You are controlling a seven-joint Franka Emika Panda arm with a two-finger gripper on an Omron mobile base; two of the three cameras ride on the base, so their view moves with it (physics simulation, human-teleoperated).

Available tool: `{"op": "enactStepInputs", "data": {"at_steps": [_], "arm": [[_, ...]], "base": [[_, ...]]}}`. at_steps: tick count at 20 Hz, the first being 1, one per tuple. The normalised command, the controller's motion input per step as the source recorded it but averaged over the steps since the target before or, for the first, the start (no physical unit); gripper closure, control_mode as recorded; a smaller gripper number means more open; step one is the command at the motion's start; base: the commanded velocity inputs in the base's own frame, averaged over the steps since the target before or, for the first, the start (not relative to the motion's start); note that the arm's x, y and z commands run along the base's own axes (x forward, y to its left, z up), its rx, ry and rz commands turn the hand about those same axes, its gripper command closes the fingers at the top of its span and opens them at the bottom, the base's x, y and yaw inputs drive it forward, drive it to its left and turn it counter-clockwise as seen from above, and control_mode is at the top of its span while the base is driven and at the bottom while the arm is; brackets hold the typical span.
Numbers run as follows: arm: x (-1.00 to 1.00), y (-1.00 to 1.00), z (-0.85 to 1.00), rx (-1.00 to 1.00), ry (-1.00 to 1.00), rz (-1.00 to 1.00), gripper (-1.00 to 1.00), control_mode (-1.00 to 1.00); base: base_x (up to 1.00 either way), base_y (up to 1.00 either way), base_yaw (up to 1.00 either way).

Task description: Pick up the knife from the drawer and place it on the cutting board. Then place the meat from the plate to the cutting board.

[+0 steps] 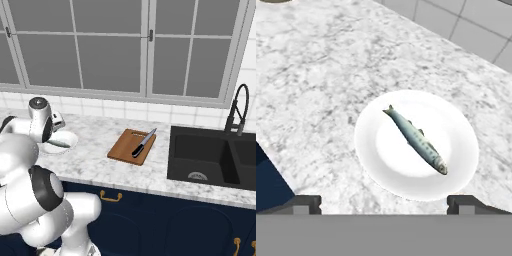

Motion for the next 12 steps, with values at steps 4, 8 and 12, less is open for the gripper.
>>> {"op": "enactStepInputs", "data": {"at_steps": [4,8,12], "arm": [[0.19,0.07,0.00,-0.22,0.17,0.11,-1.00,-1.00],[0.00,0.00,0.00,-0.06,0.06,0.16,-1.00,-1.00],[0.00,0.00,-0.02,-0.03,0.00,0.01,-1.00,-1.00]], "base": [[0.00,0.00,0.00],[0.00,0.00,0.00],[0.00,0.00,0.00]]}}
